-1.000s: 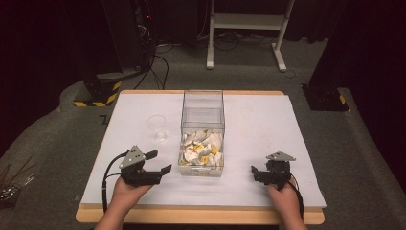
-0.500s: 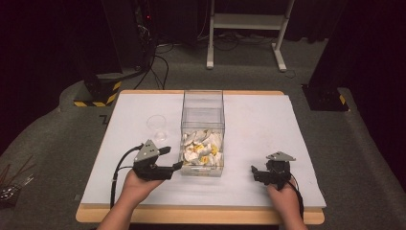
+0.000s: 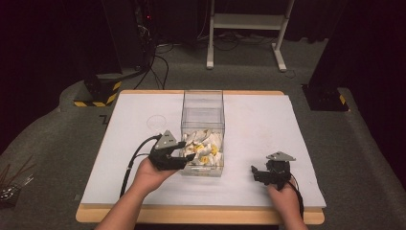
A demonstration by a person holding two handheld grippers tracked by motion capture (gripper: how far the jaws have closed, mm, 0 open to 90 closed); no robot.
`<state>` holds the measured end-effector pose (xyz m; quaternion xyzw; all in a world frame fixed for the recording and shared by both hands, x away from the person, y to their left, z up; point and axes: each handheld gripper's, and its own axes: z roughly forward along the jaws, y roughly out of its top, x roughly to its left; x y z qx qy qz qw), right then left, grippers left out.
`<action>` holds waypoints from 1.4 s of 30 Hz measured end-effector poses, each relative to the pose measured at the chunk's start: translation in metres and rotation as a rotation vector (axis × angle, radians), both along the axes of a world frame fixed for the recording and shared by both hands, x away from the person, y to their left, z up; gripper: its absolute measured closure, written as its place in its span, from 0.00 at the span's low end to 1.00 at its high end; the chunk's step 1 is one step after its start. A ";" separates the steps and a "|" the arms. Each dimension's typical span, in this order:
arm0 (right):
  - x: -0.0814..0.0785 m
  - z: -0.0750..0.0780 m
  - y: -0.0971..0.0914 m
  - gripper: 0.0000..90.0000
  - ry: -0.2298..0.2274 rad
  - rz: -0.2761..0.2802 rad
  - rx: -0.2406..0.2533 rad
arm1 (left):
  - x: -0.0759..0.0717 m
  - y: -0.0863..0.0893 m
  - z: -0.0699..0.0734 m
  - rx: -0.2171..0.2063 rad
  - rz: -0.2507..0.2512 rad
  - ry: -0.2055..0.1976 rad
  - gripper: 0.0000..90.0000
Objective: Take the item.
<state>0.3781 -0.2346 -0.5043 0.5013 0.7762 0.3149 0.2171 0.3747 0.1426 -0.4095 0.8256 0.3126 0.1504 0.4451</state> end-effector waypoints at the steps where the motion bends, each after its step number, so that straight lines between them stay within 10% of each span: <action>1: 0.000 0.000 0.000 0.14 -0.001 0.001 -0.001 | 0.001 -0.002 0.000 0.008 -0.003 0.004 0.52; 15: 0.000 0.000 0.000 0.15 -0.002 0.003 -0.002 | 0.026 -0.040 0.002 0.196 -0.065 0.043 0.83; 31: 0.000 0.000 0.000 0.15 -0.001 0.002 0.001 | 0.044 -0.071 -0.011 0.386 -0.106 0.107 0.62; 42: 0.000 0.000 0.000 0.14 -0.001 0.002 0.001 | 0.047 -0.079 -0.015 0.461 -0.095 0.122 0.67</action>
